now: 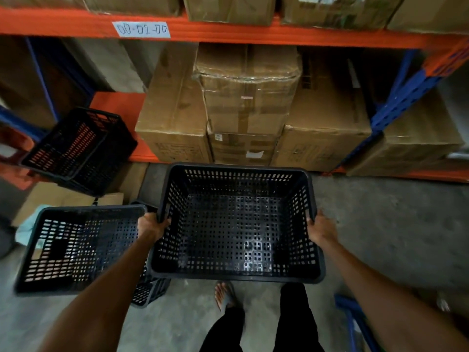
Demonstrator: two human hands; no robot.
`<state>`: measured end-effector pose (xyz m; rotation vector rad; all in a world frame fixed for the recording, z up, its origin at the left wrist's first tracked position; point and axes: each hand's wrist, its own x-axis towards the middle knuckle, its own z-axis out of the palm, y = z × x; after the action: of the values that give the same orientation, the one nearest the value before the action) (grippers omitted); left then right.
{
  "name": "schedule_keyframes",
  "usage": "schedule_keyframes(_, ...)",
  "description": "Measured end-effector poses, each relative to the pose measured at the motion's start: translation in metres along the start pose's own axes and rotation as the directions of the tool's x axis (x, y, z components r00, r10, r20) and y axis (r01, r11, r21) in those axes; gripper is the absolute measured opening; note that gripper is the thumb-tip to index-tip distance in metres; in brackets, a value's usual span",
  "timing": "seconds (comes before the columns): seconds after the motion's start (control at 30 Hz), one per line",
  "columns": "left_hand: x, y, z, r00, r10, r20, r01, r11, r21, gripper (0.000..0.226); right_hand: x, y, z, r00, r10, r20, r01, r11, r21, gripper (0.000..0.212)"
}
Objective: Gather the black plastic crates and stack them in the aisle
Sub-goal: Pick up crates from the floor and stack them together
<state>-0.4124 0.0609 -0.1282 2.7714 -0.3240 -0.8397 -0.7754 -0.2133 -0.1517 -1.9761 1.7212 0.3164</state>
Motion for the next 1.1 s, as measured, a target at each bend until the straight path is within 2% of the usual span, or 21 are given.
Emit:
schedule_keyframes(0.13,0.011,-0.002,0.006,1.000,0.012,-0.027,-0.012,1.000,-0.004,0.051,0.009,-0.007,0.005,0.998,0.002,-0.056,0.001,0.999,0.048,0.035)
schedule_keyframes(0.4,0.032,0.011,0.006,0.998,0.033,-0.048,-0.035,0.999,-0.040,0.049,0.021,-0.012,0.004,0.998,0.028,-0.064,-0.020,0.992,0.122,0.031)
schedule_keyframes(0.77,0.037,0.005,0.017,0.995,0.053,-0.087,-0.055,0.998,-0.021,0.052,0.018,-0.018,0.008,0.986,0.045,-0.158,-0.025,0.992,0.123,0.031)
schedule_keyframes(0.9,0.045,0.012,0.016,0.996,0.050,-0.077,-0.055,0.996,-0.064,0.054,0.022,-0.017,0.008,0.983,0.062,-0.171,-0.037,0.989,0.143,0.029)
schedule_keyframes(1.1,0.055,0.021,0.019,0.991,0.094,-0.098,-0.098,0.995,-0.035,0.048,0.032,-0.017,0.012,0.974,0.035,-0.224,-0.003,0.990,0.142,0.032)
